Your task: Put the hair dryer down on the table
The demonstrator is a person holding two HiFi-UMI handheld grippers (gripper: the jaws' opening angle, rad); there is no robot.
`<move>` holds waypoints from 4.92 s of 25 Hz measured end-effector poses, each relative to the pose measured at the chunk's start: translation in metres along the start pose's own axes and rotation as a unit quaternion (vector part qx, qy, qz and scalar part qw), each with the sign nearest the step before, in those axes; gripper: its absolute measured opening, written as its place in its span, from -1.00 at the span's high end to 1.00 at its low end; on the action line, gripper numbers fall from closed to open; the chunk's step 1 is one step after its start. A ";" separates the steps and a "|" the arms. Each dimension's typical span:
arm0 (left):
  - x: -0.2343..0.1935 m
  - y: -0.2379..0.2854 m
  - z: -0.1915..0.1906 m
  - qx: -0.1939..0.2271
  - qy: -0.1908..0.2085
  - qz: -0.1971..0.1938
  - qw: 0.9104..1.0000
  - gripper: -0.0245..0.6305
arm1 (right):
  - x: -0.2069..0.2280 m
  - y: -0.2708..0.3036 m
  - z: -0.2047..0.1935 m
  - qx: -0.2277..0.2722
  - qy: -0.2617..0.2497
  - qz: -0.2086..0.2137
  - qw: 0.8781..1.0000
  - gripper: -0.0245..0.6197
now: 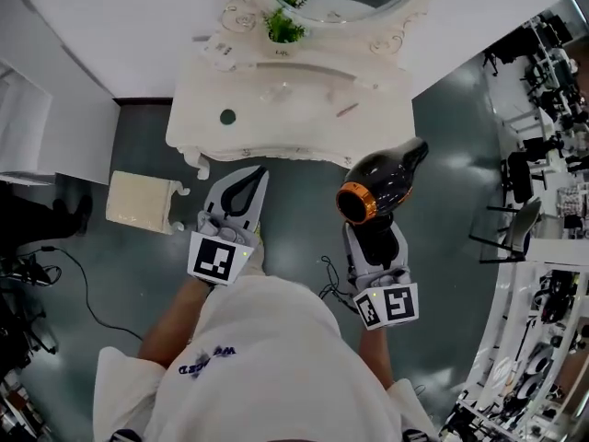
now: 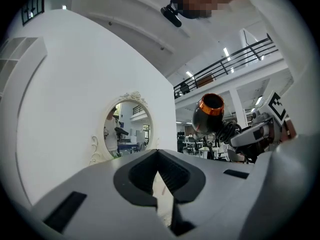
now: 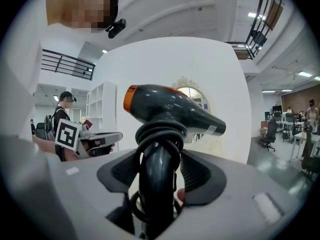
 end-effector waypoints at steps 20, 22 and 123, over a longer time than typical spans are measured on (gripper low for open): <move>-0.082 0.112 -0.010 -0.035 -0.026 0.033 0.999 0.90 | 0.067 0.140 -0.012 -0.032 -0.004 0.035 0.999 0.10; -0.088 0.122 -0.013 -0.034 -0.031 0.036 0.998 0.90 | 0.072 0.152 -0.017 -0.035 -0.001 0.040 0.999 0.10; -0.198 0.235 -0.207 -0.132 -0.054 0.113 0.983 0.90 | 0.093 0.392 -0.248 -0.226 0.101 0.073 0.966 0.10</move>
Point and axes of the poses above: the fingertips, and each gripper's own axes: y forward along the fingers, x to its right, z out of its top, the point moved 4 cm from there along -y, backward along the fingers, and after that the axes turned 8 degrees about -y, right-handed, at the moved point
